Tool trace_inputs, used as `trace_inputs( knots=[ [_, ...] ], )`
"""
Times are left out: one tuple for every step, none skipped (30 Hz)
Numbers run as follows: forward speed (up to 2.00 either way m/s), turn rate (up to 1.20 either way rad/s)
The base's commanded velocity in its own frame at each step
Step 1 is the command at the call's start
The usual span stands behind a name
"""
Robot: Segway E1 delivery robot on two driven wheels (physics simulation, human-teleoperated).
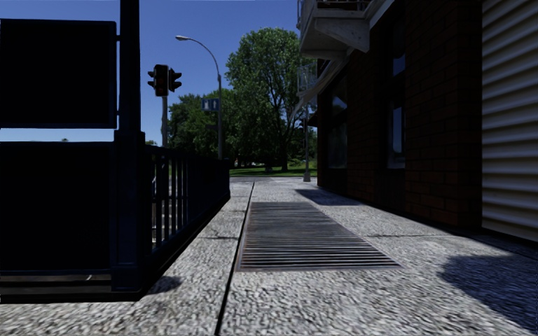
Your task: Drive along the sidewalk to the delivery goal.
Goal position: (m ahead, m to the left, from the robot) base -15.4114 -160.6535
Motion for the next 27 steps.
trace_inputs(
  knots=[
    [2.00, 0.00],
    [2.00, 0.00],
    [2.00, 0.00],
    [2.00, 0.00],
    [2.00, 0.00],
    [2.00, 0.00],
    [2.00, 0.00],
    [2.00, 0.00],
    [2.00, 0.00],
    [2.00, 0.00],
    [2.00, 0.00],
    [2.00, 0.00],
    [2.00, 0.00],
    [2.00, 0.00],
    [2.00, 0.00],
    [2.00, 0.00],
    [2.00, 0.00],
    [2.00, 0.00],
    [2.00, 0.00],
    [2.00, 0.00],
    [2.00, 0.00],
    [2.00, 0.00],
    [2.00, 0.00],
    [2.00, 0.00],
    [2.00, 0.00],
    [2.00, 0.00],
    [2.00, 0.00]
  ],
)
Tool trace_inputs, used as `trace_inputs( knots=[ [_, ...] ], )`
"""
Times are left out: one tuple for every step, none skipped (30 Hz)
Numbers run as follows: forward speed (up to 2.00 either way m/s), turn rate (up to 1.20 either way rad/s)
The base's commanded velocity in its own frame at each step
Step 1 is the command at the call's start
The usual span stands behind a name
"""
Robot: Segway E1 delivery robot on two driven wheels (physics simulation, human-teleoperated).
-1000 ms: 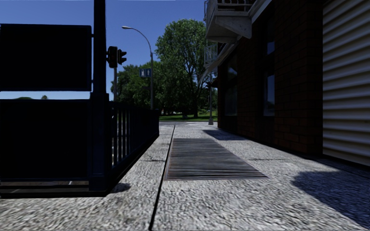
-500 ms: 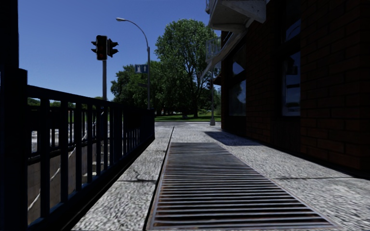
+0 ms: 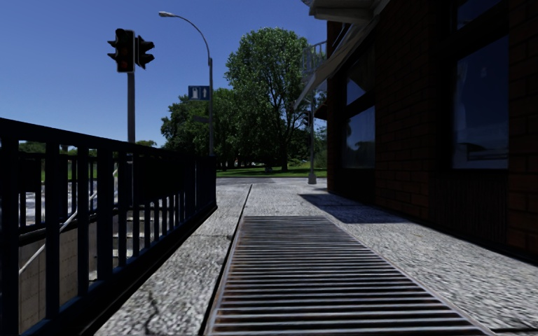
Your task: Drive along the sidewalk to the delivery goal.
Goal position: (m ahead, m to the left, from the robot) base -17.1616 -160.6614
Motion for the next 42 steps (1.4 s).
trace_inputs(
  knots=[
    [2.00, 0.00],
    [2.00, 0.00],
    [2.00, 0.00],
    [2.00, 0.00],
    [2.00, 0.00],
    [2.00, 0.00],
    [2.00, 0.00],
    [2.00, 0.00],
    [2.00, 0.00],
    [2.00, 0.00],
    [2.00, 0.00],
    [2.00, 0.00],
    [2.00, 0.00],
    [2.00, 0.00],
    [2.00, 0.00],
    [2.00, 0.00],
    [2.00, 0.00],
    [2.00, 0.00],
    [2.00, 0.00],
    [2.00, 0.00],
    [2.00, 0.00],
    [2.00, 0.00],
    [2.00, 0.00],
    [2.00, 0.00],
    [2.00, 0.00],
    [2.00, 0.00],
    [2.00, 0.00],
    [2.00, 0.00],
    [2.00, 0.00],
    [2.00, 0.00],
    [2.00, 0.00],
    [2.00, 0.00],
    [2.00, 0.00],
    [2.00, 0.00],
    [2.00, 0.00],
    [2.00, 0.00],
    [2.00, 0.00],
    [2.00, 0.00],
    [2.00, 0.00],
    [2.00, 0.00],
    [2.00, 0.00],
    [2.00, 0.00]
  ],
)
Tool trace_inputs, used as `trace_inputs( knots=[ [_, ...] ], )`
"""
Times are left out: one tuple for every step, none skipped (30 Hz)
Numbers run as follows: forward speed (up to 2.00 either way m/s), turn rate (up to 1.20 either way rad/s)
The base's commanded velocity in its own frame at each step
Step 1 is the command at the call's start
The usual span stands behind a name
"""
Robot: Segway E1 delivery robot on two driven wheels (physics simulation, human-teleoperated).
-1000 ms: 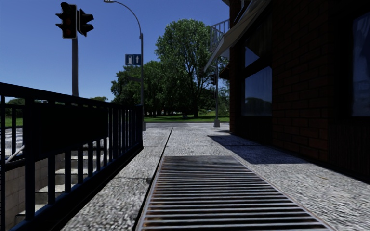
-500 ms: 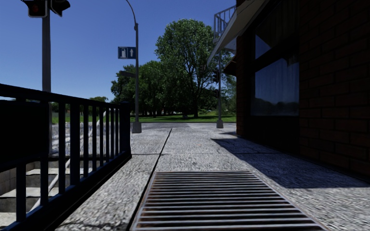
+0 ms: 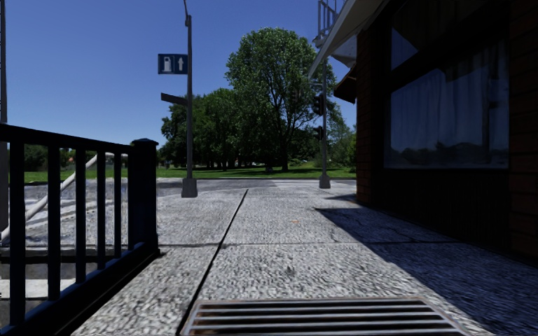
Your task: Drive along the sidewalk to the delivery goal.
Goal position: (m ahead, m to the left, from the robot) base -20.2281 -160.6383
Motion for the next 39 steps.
trace_inputs(
  knots=[
    [2.00, 0.00],
    [2.00, 0.00],
    [2.00, 0.00],
    [2.00, 0.00],
    [2.00, 0.00],
    [2.00, 0.00],
    [2.00, 0.00],
    [2.00, 0.00],
    [2.00, 0.00],
    [2.00, 0.00],
    [2.00, 0.00],
    [2.00, 0.00],
    [2.00, 0.00],
    [2.00, 0.00],
    [2.00, 0.00],
    [2.00, 0.00],
    [2.00, 0.00],
    [2.00, 0.00],
    [2.00, 0.00],
    [2.00, 0.00],
    [2.00, 0.00],
    [2.00, 0.00],
    [2.00, 0.00],
    [2.00, 0.00],
    [2.00, 0.00],
    [2.00, 0.00],
    [2.00, 0.00],
    [2.00, 0.00],
    [2.00, 0.00],
    [2.00, 0.00],
    [2.00, 0.00],
    [2.00, 0.00],
    [2.00, 0.00],
    [2.00, 0.00],
    [2.00, 0.00],
    [2.00, 0.00],
    [2.00, 0.00],
    [2.00, 0.00],
    [2.00, 0.00]
  ],
)
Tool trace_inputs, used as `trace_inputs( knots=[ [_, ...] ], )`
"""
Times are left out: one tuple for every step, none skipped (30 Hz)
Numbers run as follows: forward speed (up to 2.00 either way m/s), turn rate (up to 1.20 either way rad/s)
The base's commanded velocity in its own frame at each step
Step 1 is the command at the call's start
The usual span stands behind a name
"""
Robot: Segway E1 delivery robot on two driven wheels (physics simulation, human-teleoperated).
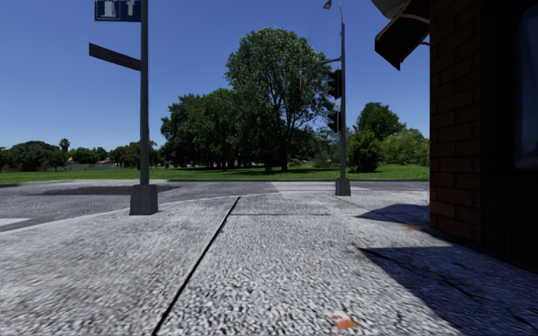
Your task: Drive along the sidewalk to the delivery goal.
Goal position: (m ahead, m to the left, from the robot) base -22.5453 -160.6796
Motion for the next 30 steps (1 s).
trace_inputs(
  knots=[
    [2.00, 0.00],
    [2.00, 0.00],
    [2.00, 0.00],
    [2.00, 0.00],
    [2.00, -0.06],
    [2.00, -0.16],
    [2.00, -0.16],
    [2.00, -0.21],
    [2.00, -0.24],
    [2.00, -0.25],
    [2.00, -0.27],
    [2.00, -0.27],
    [2.00, -0.33],
    [2.00, -0.40],
    [2.00, -0.43],
    [2.00, -0.45],
    [2.00, -0.45],
    [2.00, -0.45],
    [2.00, -0.46],
    [2.00, -0.46],
    [2.00, -0.46],
    [2.00, -0.46],
    [2.00, -0.46],
    [2.00, -0.46],
    [2.00, -0.46],
    [2.00, -0.46],
    [2.00, -0.46],
    [2.00, -0.46],
    [2.00, -0.46],
    [2.00, -0.46]
  ],
)
